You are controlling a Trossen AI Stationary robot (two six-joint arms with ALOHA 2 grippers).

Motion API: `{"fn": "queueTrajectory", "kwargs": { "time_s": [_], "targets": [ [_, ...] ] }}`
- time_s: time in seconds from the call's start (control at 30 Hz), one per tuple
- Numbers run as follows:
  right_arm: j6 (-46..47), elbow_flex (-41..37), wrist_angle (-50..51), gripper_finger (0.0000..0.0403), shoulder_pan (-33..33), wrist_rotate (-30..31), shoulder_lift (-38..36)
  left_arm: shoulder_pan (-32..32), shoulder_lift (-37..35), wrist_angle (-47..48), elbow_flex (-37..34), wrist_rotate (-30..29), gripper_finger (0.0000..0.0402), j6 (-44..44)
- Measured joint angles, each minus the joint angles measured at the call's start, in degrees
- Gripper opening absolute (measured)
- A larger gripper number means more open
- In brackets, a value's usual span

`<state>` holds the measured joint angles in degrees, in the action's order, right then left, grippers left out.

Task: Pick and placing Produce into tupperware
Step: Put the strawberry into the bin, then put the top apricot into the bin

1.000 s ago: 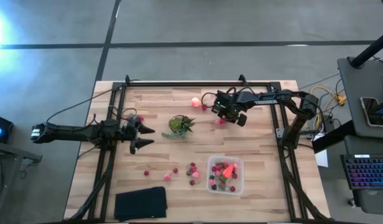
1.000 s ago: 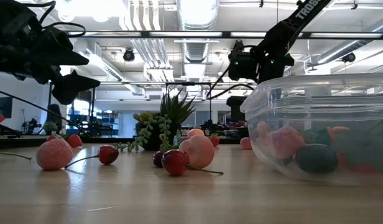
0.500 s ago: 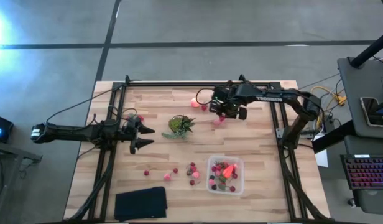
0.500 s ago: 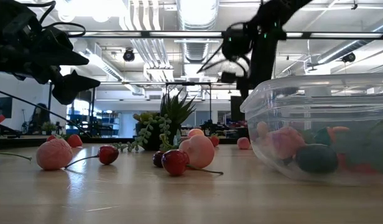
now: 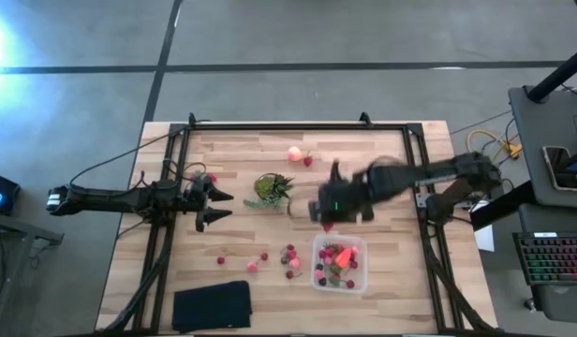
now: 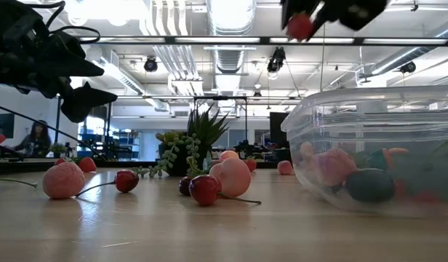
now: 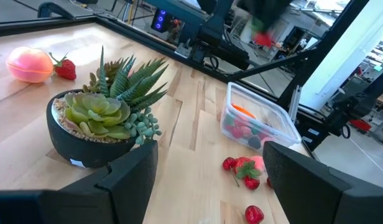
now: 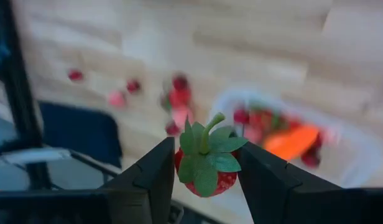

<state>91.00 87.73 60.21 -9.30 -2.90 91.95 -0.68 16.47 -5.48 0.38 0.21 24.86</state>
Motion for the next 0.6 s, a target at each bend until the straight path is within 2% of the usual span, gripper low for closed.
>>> {"fn": "queueTrajectory", "kwargs": {
  "time_s": [0.13,0.27,0.37,0.47,0.6],
  "targets": [
    [7.9,-0.3,0.0,0.0155,-7.3,1.0,4.2,0.0,0.0,0.0,0.0,0.0,0.0277,0.0],
    [10.4,-0.4,-1.0,0.0153,-10.0,0.1,9.3,0.0,0.0,0.0,0.0,0.0,0.0277,0.0],
    [7.2,0.1,-1.0,0.0157,-10.3,-5.6,12.8,0.0,0.0,0.0,0.0,0.0,0.0277,0.0],
    [3.3,0.7,-0.3,0.0178,-10.2,-11.2,16.3,0.0,0.0,0.0,0.0,0.0,0.0277,0.0],
    [-1.4,2.2,-0.2,0.0219,-10.0,-13.6,19.5,0.0,0.0,0.0,0.0,0.0,0.0277,0.0]
  ]
}}
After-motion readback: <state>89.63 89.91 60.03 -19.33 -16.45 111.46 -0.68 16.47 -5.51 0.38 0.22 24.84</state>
